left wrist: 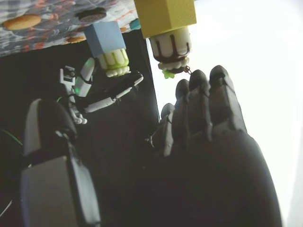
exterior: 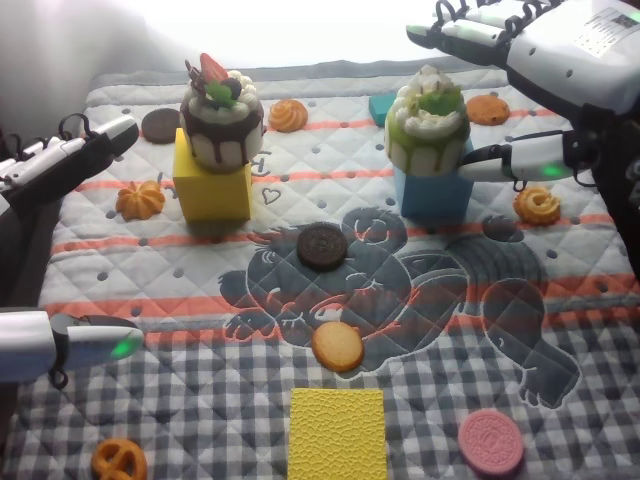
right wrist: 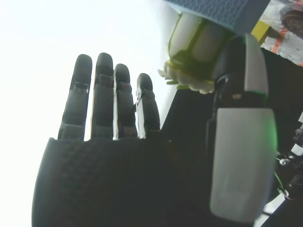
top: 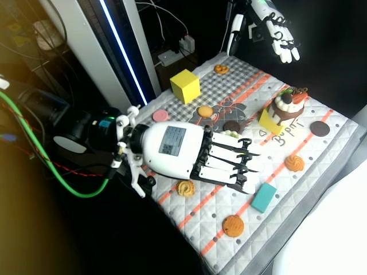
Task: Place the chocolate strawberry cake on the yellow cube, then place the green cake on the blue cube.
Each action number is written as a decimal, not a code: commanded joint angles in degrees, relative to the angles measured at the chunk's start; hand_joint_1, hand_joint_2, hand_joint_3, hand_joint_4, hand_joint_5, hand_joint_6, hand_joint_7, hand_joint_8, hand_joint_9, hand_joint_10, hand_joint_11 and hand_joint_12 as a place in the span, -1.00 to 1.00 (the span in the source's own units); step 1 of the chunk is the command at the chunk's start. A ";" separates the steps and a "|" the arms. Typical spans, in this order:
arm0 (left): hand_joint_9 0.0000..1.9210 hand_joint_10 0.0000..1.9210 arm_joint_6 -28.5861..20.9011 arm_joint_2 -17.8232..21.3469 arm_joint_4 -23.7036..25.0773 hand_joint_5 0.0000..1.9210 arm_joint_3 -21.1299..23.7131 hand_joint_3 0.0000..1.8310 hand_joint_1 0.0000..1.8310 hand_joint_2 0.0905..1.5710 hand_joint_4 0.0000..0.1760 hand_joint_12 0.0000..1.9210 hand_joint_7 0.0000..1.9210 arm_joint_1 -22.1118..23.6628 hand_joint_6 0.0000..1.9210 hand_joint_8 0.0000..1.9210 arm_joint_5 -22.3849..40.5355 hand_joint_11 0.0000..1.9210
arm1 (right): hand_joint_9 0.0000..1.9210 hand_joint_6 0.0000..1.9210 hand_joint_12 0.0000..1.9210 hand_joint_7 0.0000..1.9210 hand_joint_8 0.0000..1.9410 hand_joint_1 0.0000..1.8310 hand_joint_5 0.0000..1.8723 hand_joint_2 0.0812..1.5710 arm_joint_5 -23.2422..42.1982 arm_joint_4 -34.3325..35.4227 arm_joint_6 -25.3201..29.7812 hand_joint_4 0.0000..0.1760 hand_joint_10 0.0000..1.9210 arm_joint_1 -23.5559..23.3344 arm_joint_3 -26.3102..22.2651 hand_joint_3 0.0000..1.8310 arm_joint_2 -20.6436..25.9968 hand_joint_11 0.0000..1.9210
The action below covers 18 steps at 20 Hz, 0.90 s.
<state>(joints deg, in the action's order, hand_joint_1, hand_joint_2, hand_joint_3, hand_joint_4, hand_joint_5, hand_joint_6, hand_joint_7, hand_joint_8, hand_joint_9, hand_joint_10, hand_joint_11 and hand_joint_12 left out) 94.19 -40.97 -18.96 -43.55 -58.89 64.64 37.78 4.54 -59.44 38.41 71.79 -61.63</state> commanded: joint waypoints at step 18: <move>-1.00 -1.00 -23.04 -0.12 -0.66 -1.00 -2.94 -1.00 -0.21 0.06 1.00 -1.00 -1.00 -7.91 -1.00 -1.00 23.50 -1.00 | -1.00 -1.00 -1.00 -1.00 -1.00 -0.38 -0.99 0.48 47.93 10.36 -1.88 0.86 -1.00 24.02 -19.48 -0.97 17.82 -1.00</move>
<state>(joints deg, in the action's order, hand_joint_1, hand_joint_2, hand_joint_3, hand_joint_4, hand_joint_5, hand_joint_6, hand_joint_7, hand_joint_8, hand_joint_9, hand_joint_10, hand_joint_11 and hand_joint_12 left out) 71.70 -41.50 -20.03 -46.37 -66.85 80.71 78.00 15.44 -61.43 63.02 52.31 -43.81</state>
